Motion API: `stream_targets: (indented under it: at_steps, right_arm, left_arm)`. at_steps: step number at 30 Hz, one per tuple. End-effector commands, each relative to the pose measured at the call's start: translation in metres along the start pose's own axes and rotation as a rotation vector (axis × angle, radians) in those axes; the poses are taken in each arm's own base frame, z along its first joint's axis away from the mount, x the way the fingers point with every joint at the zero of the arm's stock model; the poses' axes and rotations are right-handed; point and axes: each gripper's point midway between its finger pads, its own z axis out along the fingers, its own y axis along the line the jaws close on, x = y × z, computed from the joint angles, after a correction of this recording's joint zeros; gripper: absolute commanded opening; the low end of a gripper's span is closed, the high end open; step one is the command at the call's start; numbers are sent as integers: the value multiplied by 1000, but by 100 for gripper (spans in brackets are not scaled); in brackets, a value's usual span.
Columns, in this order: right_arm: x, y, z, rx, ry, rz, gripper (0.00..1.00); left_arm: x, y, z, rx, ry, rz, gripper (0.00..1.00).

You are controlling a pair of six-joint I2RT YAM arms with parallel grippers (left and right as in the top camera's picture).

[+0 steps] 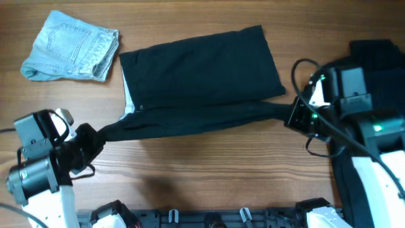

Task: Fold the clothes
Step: 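Grasp the shorts' lower edges with both grippers and lift, then fold the lifted lower half upward over the waistband with both grippers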

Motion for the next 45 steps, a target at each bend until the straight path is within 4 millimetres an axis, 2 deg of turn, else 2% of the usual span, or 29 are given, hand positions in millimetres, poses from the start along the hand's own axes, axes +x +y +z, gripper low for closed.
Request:
stream_targets:
  at_steps: [1, 5, 8, 12, 15, 24, 29, 32, 34, 37, 40, 43, 45]
  right_arm:
    - [-14, -1, -25, 26, -93, -29, 4]
    - [-15, -2, -33, 36, -104, -28, 4]
    - [-20, -2, -31, 45, -120, -30, 4]
    - [-44, 9, -24, 23, -182, -48, 4]
    - [-67, 18, -8, 17, -211, -51, 4]
    - [-111, 31, 65, 39, -176, -62, 4]
    - [-130, 37, 101, 32, -174, -63, 4]
    - [-135, 49, 119, -22, -153, -99, 4]
    - [-135, 53, 123, -44, -145, -120, 4]
    - [-134, 53, 123, -44, -141, -123, 4]
    - [-133, 53, 123, -42, -138, -123, 4]
    - [-131, 52, 123, -38, -130, -122, 4]
    - [-131, 51, 123, -38, -129, -121, 4]
  left_arm:
    - [-7, -2, -25, -9, -85, 20, 4]
    - [-11, -6, -46, -21, -131, 30, 4]
    - [-14, 0, -48, -57, -145, 27, 4]
    - [-26, -1, -44, -62, -167, 31, 4]
    - [-40, -5, -36, -59, -174, 33, 4]
    - [-68, -5, 18, -95, -59, 21, 4]
    - [-87, -34, 46, -39, -81, 110, 4]
    - [-94, -51, 53, -3, -110, 155, 4]
    - [-88, -55, 56, -1, -91, 173, 6]
    - [-74, -50, 62, -35, -32, 227, 23]
    - [-74, -46, 74, -50, -3, 220, 40]
    - [-74, -49, 97, -30, 49, 217, 42]
    - [-71, -65, 127, 83, 122, 291, 44]
